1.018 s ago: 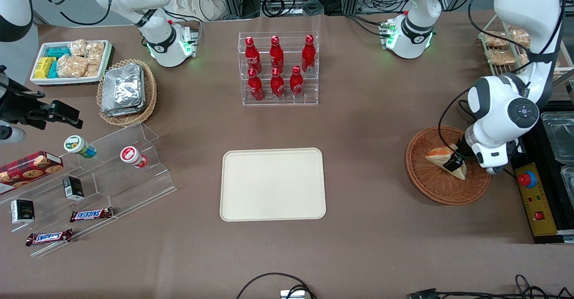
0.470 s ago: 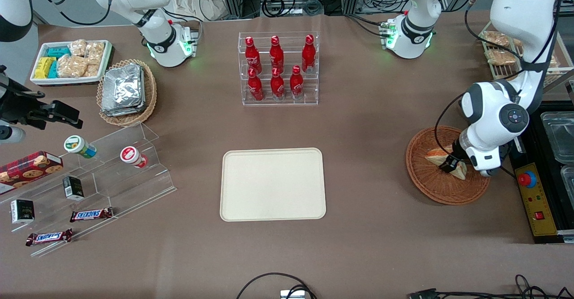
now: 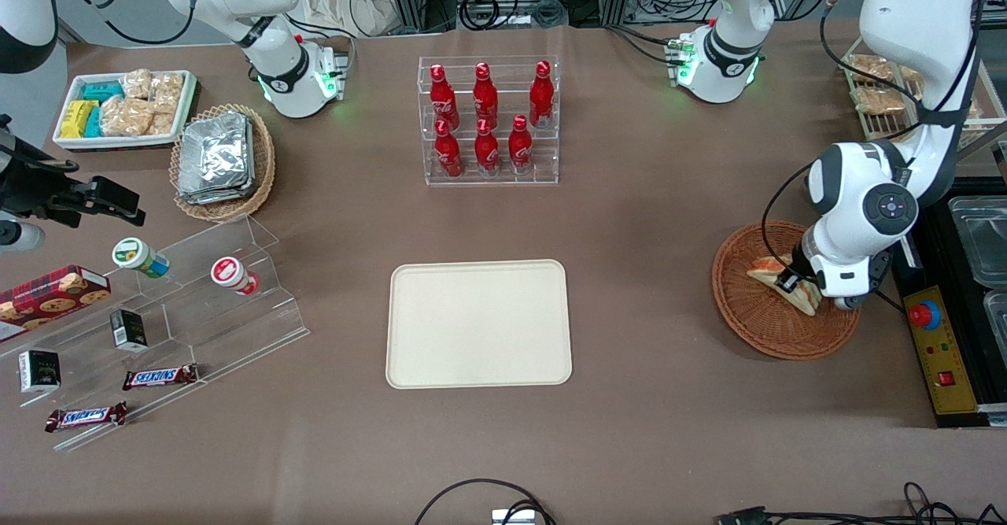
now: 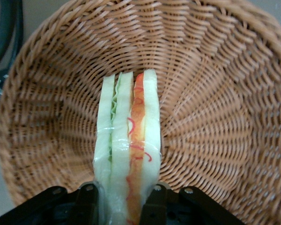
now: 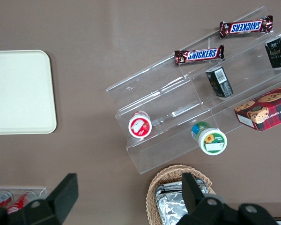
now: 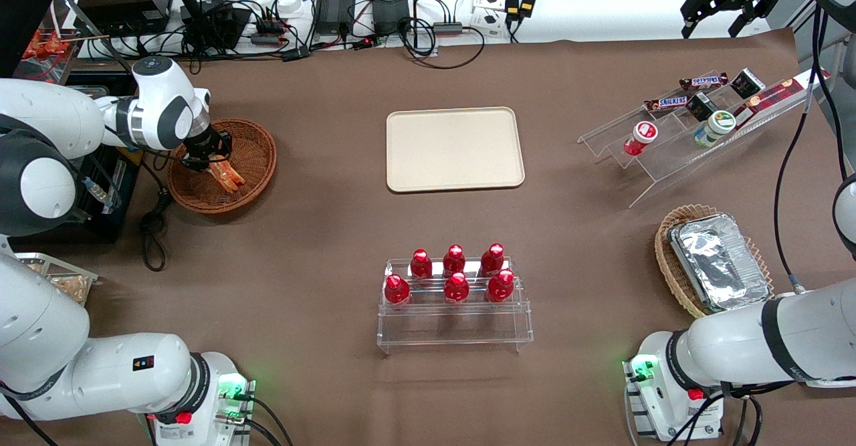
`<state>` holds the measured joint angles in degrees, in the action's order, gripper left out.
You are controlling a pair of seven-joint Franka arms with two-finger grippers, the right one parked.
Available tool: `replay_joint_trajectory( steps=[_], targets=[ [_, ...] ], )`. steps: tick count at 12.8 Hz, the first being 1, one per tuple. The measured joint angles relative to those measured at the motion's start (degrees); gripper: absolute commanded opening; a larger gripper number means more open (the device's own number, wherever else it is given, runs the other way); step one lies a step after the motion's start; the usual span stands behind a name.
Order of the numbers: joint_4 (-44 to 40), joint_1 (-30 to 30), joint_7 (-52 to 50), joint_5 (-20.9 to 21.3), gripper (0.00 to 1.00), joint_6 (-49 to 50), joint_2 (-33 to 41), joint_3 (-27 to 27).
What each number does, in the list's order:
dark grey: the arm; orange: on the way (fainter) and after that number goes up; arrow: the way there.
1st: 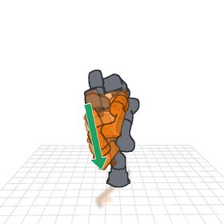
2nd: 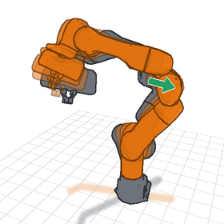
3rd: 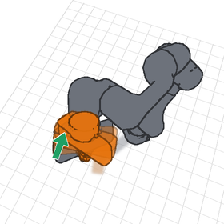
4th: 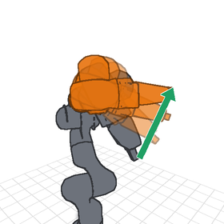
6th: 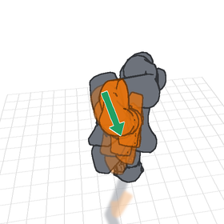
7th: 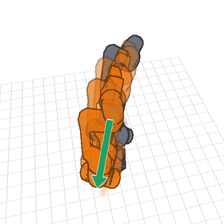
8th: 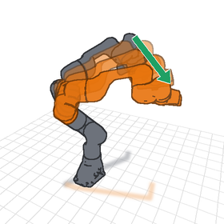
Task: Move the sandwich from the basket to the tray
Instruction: 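Lift the sandwich out of the basket with the left gripper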
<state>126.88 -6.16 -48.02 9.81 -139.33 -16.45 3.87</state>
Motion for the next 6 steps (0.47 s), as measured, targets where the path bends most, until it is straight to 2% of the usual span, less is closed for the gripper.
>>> replay_joint_trajectory(
  steps=[3, 6],
  targets=[
    [-1.8, 0.0, 7.7, 0.1, 0.18, 6.8, 4.8, 1.8],
    [-5.4, 0.1, 12.1, 0.1, 0.2, 11.5, 8.5, 7.0]
  ],
)
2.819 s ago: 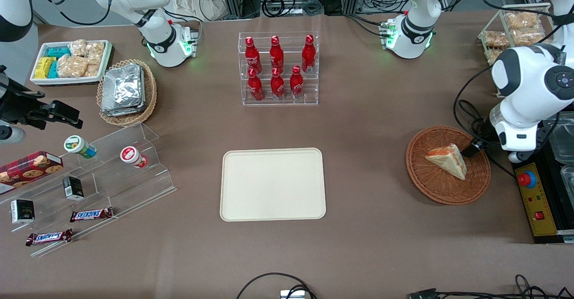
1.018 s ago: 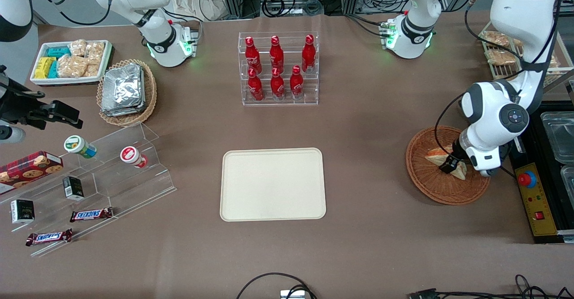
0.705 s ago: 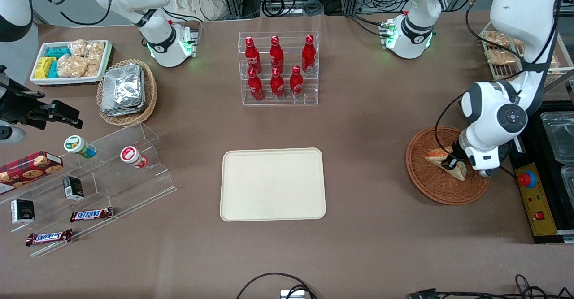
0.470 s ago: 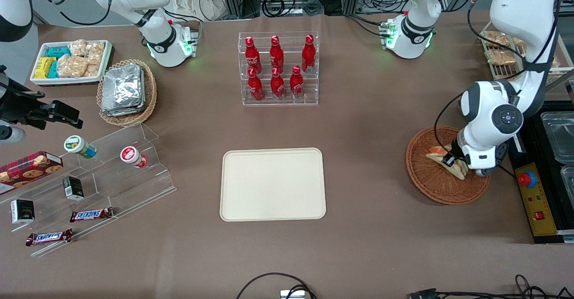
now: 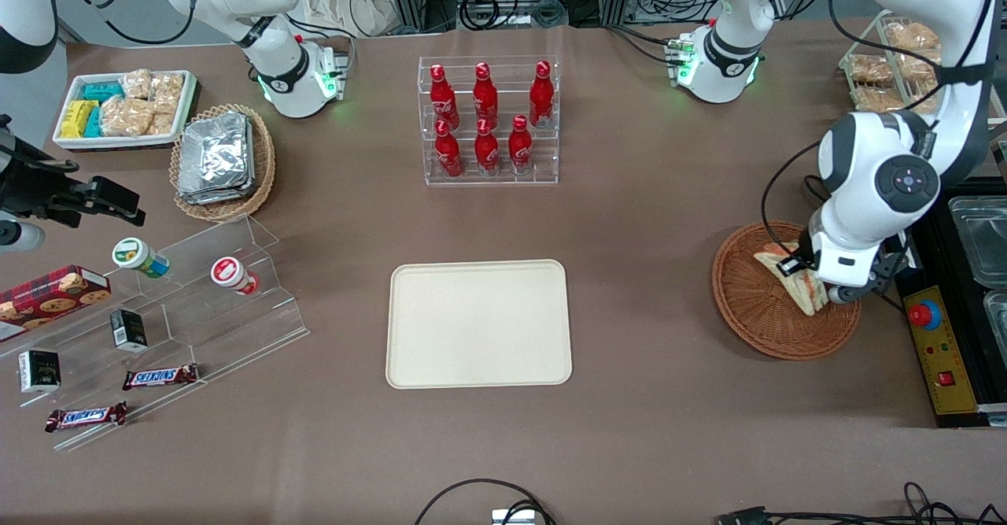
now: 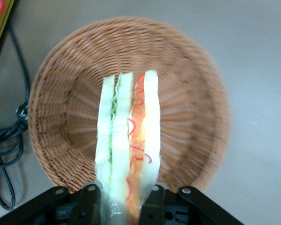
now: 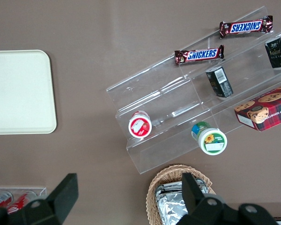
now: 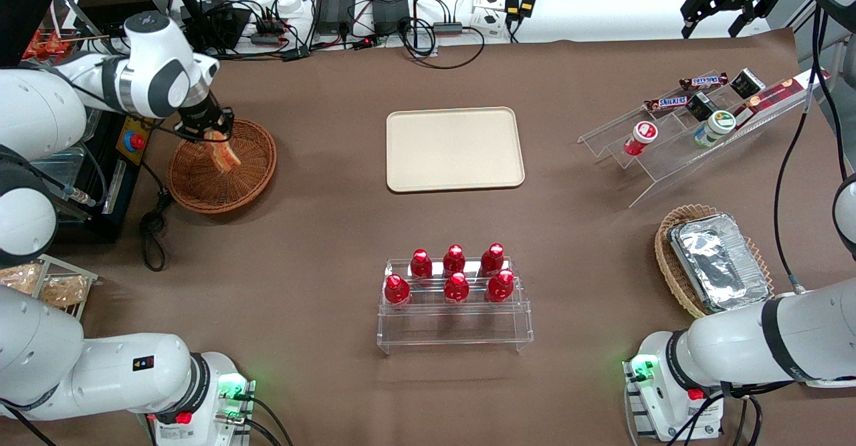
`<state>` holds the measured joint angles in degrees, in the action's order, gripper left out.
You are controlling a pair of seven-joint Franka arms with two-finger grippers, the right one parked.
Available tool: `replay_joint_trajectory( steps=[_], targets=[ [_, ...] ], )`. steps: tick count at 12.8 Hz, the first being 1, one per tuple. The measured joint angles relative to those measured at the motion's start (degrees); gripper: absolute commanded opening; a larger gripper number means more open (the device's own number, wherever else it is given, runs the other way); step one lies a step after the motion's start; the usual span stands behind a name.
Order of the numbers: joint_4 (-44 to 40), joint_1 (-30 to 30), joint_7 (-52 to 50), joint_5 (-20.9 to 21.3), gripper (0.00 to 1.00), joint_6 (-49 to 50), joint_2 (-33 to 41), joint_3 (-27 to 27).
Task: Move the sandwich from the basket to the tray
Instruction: 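Lift the sandwich out of the basket with the left gripper, then carry the sandwich over the cream tray with the left gripper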
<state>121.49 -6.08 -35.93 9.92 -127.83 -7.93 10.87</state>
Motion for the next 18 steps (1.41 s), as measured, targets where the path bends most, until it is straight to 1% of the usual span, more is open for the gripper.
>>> replay_joint_trajectory(
  steps=[3, 6, 9, 10, 13, 15, 18],
  targets=[
    [-6.4, 0.4, 0.9, 0.1, 0.18, 4.7, 0.3, 5.9],
    [-13.5, 0.5, 5.8, 0.1, 0.17, 10.1, -0.1, 10.0],
    [-22.1, 1.3, 8.5, 0.1, 0.17, 15.1, -3.1, 13.9],
    [-25.2, 2.7, 8.6, 0.1, 0.14, 16.4, -4.8, 14.4],
    [-31.5, 6.7, 8.6, 0.1, 0.12, 17.5, -9.5, 14.6],
    [-33.7, 8.7, 8.6, 0.1, 0.03, 17.6, -11.7, 14.6],
    [-36.7, 11.3, 7.8, 0.1, 0.02, 17.7, -14.3, 14.7]
  ],
)
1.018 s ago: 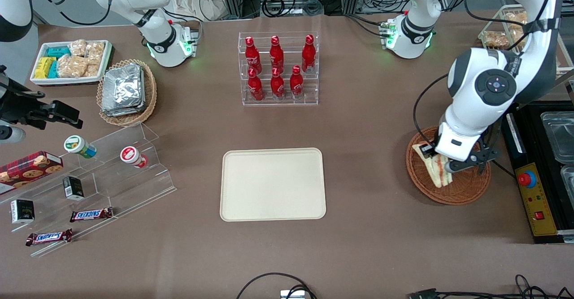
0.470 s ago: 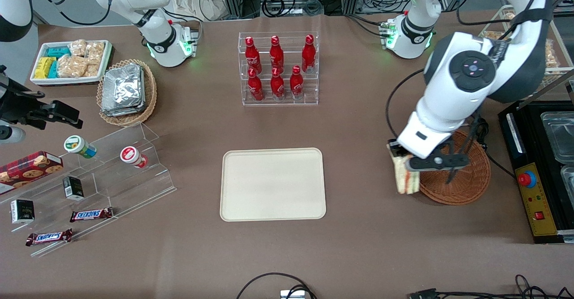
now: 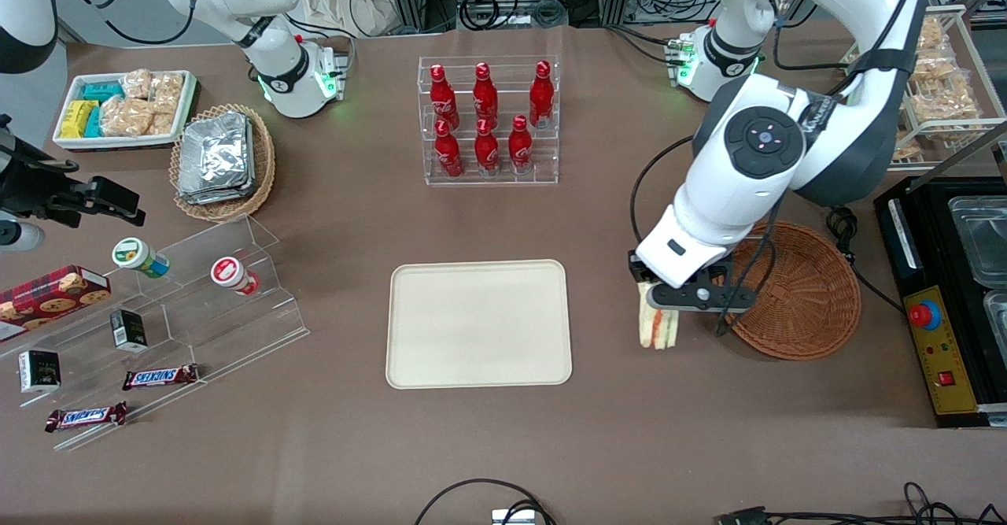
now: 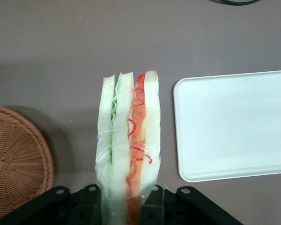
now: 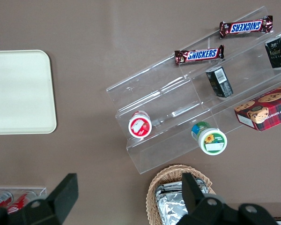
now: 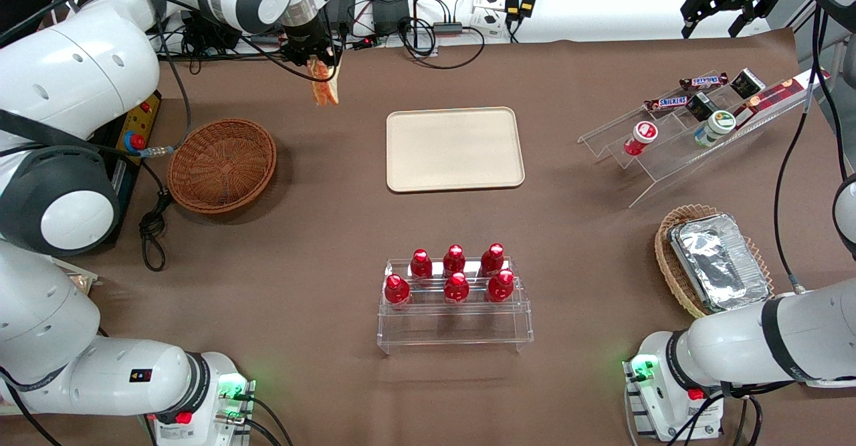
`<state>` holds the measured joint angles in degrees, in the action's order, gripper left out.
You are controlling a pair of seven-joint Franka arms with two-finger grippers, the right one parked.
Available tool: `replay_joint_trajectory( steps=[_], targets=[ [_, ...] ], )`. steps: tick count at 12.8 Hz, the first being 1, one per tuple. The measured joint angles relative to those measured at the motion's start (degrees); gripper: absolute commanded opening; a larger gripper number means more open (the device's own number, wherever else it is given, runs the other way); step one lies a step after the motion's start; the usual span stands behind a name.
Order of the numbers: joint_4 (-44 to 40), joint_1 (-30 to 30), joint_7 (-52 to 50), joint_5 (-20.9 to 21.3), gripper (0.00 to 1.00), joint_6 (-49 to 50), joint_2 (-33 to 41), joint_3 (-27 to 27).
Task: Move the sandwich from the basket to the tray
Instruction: 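Carry the sandwich over the cream tray with the left gripper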
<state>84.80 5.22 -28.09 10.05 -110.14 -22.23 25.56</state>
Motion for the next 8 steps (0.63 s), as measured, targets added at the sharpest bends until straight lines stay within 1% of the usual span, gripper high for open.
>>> replay_joint_trajectory(
  steps=[1, 4, 8],
  targets=[
    [-1.3, 1.2, -0.9, 0.2, 0.02, 0.1, -1.2, 0.0],
    [-5.5, 5.6, -5.2, 4.0, 0.02, 1.0, -6.2, 0.0],
    [-14.0, 10.3, -7.7, 4.9, 0.02, 3.8, -14.5, -0.1]
  ],
)
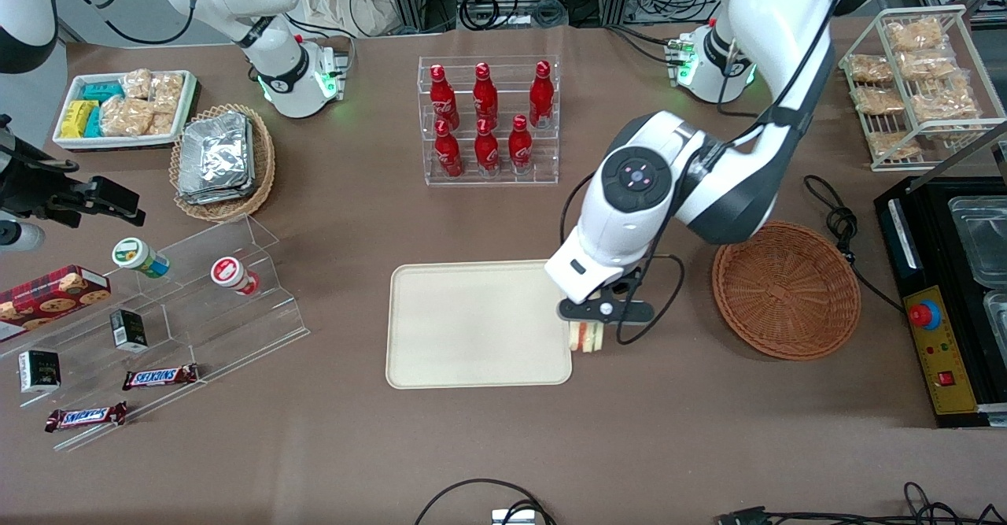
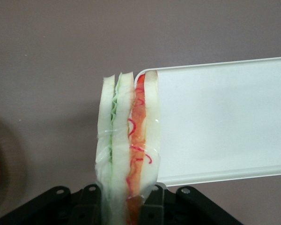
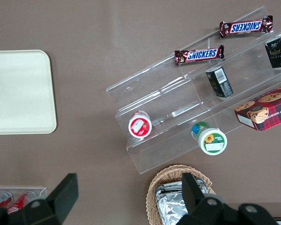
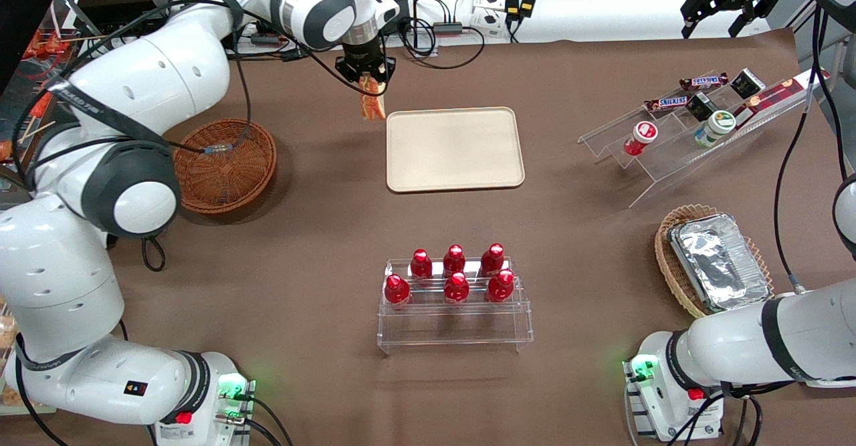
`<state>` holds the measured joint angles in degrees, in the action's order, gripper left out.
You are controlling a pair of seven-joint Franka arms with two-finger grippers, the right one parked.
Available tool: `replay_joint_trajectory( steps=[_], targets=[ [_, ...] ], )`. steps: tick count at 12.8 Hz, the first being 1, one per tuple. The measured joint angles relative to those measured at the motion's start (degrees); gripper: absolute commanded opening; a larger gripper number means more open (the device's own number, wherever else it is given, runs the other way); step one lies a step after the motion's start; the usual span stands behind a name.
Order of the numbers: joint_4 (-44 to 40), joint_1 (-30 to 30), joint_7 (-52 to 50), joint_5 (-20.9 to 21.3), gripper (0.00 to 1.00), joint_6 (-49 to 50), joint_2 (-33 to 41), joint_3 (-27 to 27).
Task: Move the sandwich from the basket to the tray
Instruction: 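Carry the sandwich over the cream tray with the left gripper, then lower the sandwich onto the tray and open the left gripper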
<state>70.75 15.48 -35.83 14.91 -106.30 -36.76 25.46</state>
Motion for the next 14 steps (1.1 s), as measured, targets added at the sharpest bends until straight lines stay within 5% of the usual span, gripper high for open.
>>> replay_joint_trajectory(
  steps=[14],
  targets=[
    [-5.4, 9.1, -7.6, 2.2, 0.04, -7.1, -16.9, -3.2]
  ],
)
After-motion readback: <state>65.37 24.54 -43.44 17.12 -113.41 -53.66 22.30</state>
